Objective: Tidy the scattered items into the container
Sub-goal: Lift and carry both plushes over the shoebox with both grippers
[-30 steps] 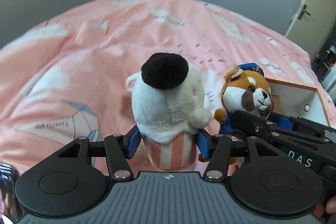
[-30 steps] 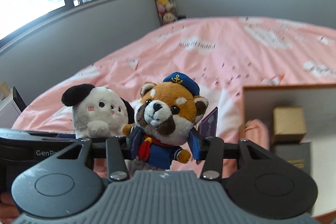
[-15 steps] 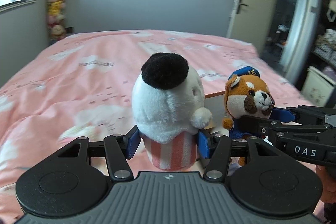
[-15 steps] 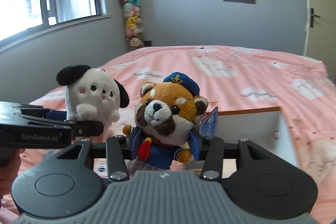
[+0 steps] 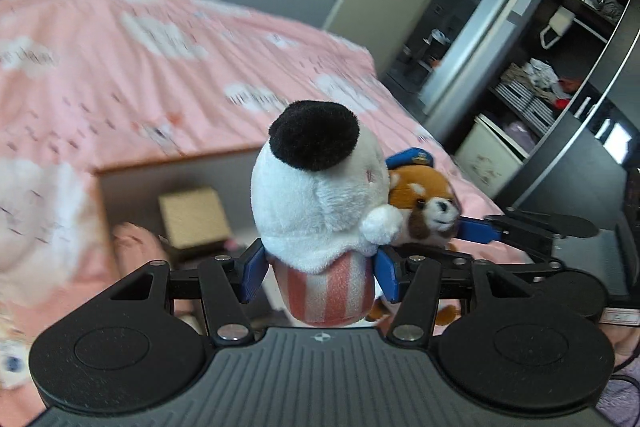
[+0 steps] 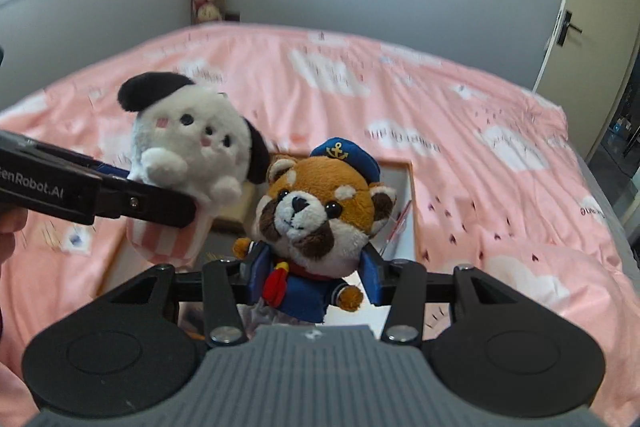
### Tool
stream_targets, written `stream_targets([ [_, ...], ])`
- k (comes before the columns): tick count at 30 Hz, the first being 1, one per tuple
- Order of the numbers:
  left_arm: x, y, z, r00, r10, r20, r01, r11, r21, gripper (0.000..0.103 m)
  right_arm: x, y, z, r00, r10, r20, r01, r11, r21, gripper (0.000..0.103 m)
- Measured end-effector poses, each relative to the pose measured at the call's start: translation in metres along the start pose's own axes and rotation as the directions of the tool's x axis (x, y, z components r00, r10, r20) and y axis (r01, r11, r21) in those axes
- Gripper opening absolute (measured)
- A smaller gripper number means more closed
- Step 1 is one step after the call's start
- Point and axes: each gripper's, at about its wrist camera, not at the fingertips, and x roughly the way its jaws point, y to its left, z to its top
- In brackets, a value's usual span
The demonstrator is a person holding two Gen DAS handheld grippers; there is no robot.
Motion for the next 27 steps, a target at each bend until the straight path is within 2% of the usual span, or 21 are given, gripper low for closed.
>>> stream_targets([
  [3,0.027,0.004,0.000,0.997,-0.055,-0.047,0.053,0.998,-0.045,0.064,0.017,-0.008,0.001,0.999,-0.007,-0.053,0.004,0.998,-0.055,0.050],
  [9,0.065,0.028,0.002,0.989,-0.096,-0.112,0.078,0.985,-0.154,0.064,0.046,-0.023,-0.005,0.989,0.001,-0.145,-0.011,0.998,-0.069,0.050],
  [14,0.089,0.042,-0.003,0.983,-0.090,-0.163,0.056,0.979,-0.198,0.064,0.065,-0.019,-0.011,0.980,-0.012,-0.200,-0.010,0.994,-0.109,0.049],
  [18,0.104,0.048,-0.007,0.974,-0.106,-0.202,0.055,0.968,-0.245,0.064,0.079,-0.011,-0.014,0.969,-0.073,-0.238,0.029,0.982,-0.184,0.049],
  [22,0.114,0.046,-0.010,0.967,-0.085,-0.239,0.027,0.972,-0.235,0.064,0.091,-0.005,-0.016,0.954,-0.127,-0.273,0.049,0.960,-0.277,0.049],
  [27,0.124,0.047,-0.015,0.957,-0.054,-0.286,-0.018,0.969,-0.245,0.064,0.102,-0.007,-0.020,0.942,-0.134,-0.306,0.032,0.948,-0.317,0.049],
])
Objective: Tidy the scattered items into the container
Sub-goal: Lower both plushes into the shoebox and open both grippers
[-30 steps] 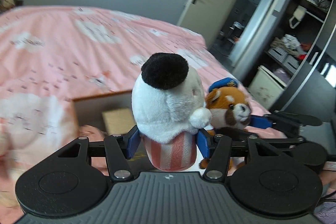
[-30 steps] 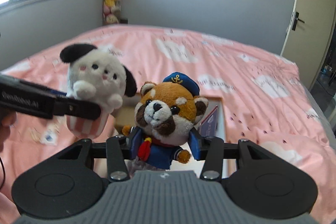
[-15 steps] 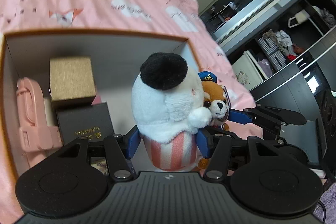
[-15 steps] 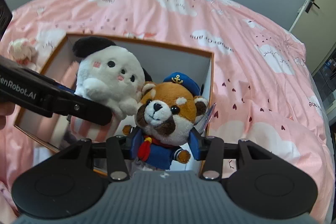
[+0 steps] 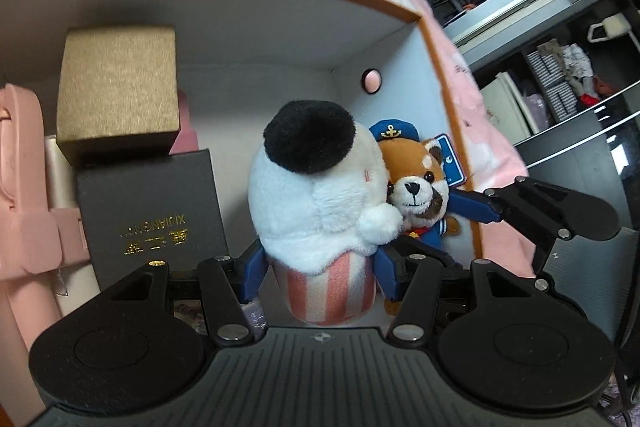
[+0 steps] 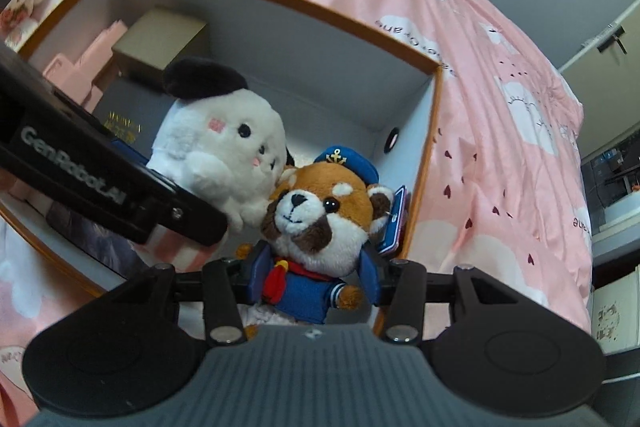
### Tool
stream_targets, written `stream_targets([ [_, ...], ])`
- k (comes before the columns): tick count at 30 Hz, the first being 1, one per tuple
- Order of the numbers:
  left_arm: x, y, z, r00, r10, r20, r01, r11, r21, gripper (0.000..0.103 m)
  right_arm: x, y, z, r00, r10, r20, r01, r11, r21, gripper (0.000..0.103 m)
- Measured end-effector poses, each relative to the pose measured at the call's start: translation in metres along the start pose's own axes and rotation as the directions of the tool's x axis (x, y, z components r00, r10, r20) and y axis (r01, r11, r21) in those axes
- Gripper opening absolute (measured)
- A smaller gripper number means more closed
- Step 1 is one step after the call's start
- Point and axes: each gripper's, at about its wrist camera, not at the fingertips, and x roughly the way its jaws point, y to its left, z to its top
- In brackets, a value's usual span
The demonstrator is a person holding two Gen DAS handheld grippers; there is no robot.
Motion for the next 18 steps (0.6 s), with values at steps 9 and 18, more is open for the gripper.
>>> stream_targets([
  [9,0.008,0.000,-0.007,0.998,0.055,-0.043,-0.055,0.998,0.004,0.065,-0.002,-0.001,0.000,0.999,0.036,-0.020,-0.037,0.998,-0.054,0.057],
  [18,0.020,-0.006,-0.006,0.991,0.081,-0.104,-0.080,0.997,0.015,0.066,-0.024,-0.005,-0.006,0.995,0.087,-0.039,-0.089,0.994,-0.071,0.050],
])
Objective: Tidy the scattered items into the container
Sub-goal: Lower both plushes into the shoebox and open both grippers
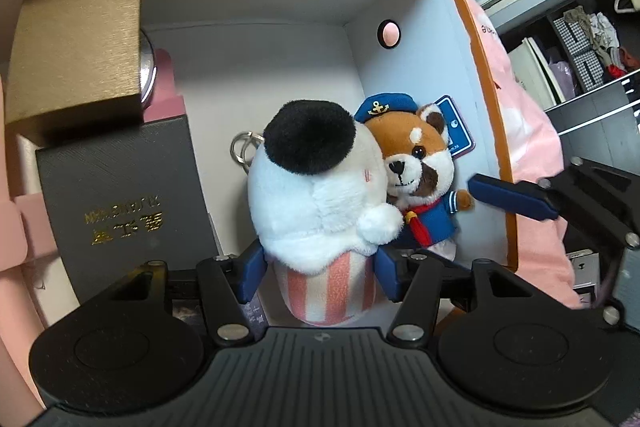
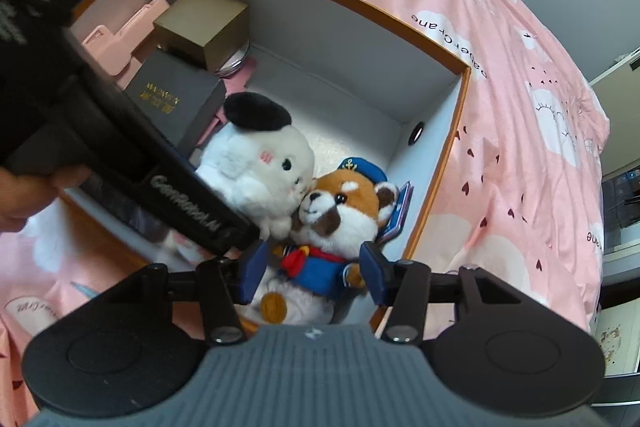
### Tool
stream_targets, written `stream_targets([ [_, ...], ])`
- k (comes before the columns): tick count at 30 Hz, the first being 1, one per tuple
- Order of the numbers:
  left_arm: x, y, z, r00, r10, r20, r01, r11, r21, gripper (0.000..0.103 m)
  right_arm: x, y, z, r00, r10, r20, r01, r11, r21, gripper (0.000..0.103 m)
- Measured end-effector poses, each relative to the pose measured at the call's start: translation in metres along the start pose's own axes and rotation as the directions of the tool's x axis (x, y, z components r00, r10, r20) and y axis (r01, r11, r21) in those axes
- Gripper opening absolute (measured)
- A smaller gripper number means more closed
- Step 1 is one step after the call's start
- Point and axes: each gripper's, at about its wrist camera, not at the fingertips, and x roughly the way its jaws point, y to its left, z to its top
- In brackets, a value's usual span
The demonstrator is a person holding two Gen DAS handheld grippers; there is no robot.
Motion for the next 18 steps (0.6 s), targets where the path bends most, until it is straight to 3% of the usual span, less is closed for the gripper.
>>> stream_targets([
  [4,0.004,0.002,-0.006,1.000,-0.002,-0.008,0.002,1.000,0.008,0.067,-0.004,-0.001,-0.002,1.000,0.002,-0.005,-0.002,1.000,0.015,0.038],
  [11,-0.012,-0.004,-0.011,1.000,-0.004,0.020,0.002,0.998,0.057,0.075,-0.008,-0.005,-0.008,1.000,-0.002,-0.001,0.002,0.998,0.060,0.037],
  [18,-0.031,-0.011,-0.015,1.000,-0.002,0.019,-0.001,0.993,0.115,0.073,-0.016,-0.006,-0.011,0.999,-0.007,0.039,0.003,0.995,0.097,0.037],
])
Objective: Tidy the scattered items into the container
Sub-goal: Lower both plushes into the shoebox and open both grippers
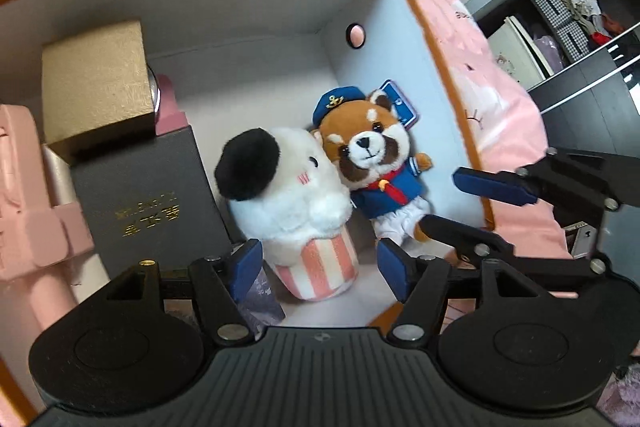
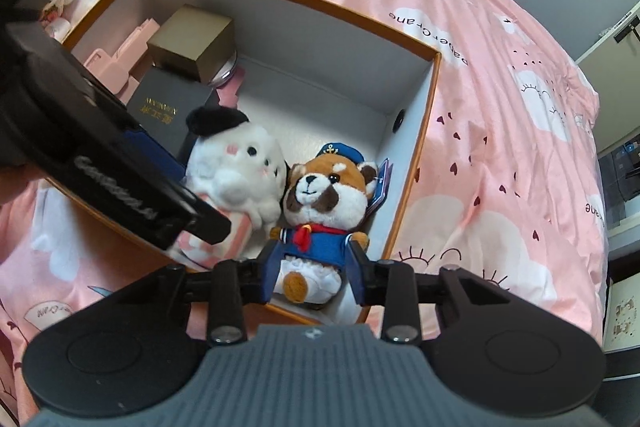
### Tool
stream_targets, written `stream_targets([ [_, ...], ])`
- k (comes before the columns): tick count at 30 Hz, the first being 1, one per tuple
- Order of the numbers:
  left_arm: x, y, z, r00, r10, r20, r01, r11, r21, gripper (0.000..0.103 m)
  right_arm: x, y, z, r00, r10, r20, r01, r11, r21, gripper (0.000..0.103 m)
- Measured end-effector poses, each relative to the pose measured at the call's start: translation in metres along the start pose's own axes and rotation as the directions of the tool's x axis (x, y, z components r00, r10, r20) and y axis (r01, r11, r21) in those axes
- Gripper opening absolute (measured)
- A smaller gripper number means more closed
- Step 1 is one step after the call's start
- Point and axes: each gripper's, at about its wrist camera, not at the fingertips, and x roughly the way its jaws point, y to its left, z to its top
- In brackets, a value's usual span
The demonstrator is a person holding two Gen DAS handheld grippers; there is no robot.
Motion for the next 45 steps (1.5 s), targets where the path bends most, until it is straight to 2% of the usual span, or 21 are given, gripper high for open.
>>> stream_targets([
  [4,-0.013,-0.002,0.003,0.999,-0.009,0.037,0.008,1.000,0.016,0.050,0.001,-0.001,0.001,1.000,0.009,0.008,-0.009,1.000,0.015,0.029],
  [7,-0.019,-0.006,0.009,0.996,0.003,0.087,-0.007,0.999,0.042,0.049,0.004,-0.002,0.002,1.000,0.017,0.007,-0.018,0.999,0.040,0.024],
  [10,-0.017,-0.008,0.013,0.996,0.013,0.088,-0.017,0.999,0.049,0.043,0.010,-0.002,0.007,1.000,0.029,0.007,-0.029,0.998,0.058,0.022],
  [19,0.010,0.006,0.010,0.999,0.014,0.047,-0.014,1.000,-0.009,0.042,0.044,-0.003,0.017,0.998,0.045,-0.053,-0.040,0.995,0.095,0.010],
  [27,0.025,0.012,0.005,1.000,-0.004,0.022,0.005,0.999,-0.048,0.043,0.059,-0.005,0.010,0.992,0.091,-0.085,-0.077,0.984,0.158,0.007],
  [33,0.016,0.003,0.001,0.998,0.047,0.046,-0.047,0.999,-0.006,0.044,0.037,0.003,0.008,0.995,0.093,-0.040,-0.086,0.986,0.142,0.009],
  [34,0.014,0.001,-0.001,0.997,0.050,0.051,-0.050,0.999,-0.002,0.047,0.031,0.004,0.008,0.995,0.094,-0.027,-0.089,0.986,0.141,0.010],
  [35,0.011,-0.002,-0.002,0.997,0.050,0.057,-0.050,0.999,0.002,0.050,0.025,0.006,0.007,0.996,0.088,-0.014,-0.085,0.987,0.136,0.013],
  [39,-0.002,-0.012,-0.008,0.995,0.052,0.082,-0.055,0.998,0.028,0.048,0.004,0.015,0.004,0.999,0.028,0.031,-0.031,0.993,0.113,0.023],
  [41,-0.010,-0.015,-0.012,0.993,0.055,0.102,-0.059,0.997,0.039,0.048,-0.004,0.011,0.004,0.999,0.004,0.055,-0.010,0.993,0.115,0.033],
  [45,-0.032,-0.019,-0.021,0.985,0.045,0.166,-0.053,0.998,0.044,0.048,-0.026,0.006,-0.003,0.993,0.016,0.115,-0.037,0.982,0.186,0.042],
])
